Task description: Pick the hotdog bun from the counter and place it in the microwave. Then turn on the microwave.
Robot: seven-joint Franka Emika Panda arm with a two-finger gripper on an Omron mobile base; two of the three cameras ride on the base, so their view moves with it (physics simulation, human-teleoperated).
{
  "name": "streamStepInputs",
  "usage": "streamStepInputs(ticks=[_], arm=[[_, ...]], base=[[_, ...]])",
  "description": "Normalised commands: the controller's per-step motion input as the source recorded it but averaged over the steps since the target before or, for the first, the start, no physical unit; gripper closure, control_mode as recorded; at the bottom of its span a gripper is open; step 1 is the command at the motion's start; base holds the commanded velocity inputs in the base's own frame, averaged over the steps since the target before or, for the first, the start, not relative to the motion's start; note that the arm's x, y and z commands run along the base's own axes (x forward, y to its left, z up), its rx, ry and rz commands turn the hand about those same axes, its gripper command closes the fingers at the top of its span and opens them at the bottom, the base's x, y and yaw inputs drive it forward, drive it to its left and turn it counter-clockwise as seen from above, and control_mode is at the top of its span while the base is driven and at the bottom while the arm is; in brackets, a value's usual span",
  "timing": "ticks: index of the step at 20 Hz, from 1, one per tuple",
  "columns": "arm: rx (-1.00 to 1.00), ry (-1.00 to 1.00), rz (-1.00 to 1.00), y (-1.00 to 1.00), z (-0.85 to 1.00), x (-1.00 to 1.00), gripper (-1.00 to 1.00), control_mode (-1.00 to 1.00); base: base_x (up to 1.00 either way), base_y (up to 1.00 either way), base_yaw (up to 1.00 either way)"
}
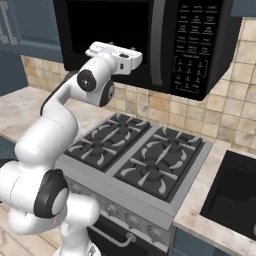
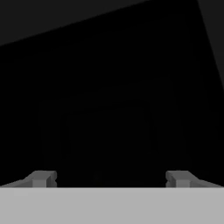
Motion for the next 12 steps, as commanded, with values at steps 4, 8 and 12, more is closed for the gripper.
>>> streamStepInputs(ticks=[4,8,12], arm=[[0.00,0.00,0.00,-0.01,0.16,-0.36,-1.00,-1.00],[0.00,0.04,0.00,-0.10,0.19,-0.30,-1.00,-1.00],[0.00,0.09,0.00,-0.07,0.12,-0.27,-1.00,-1.00]], base=[[0.00,0.00,0.00],[0.00,0.00,0.00],[0.00,0.00,0.00]])
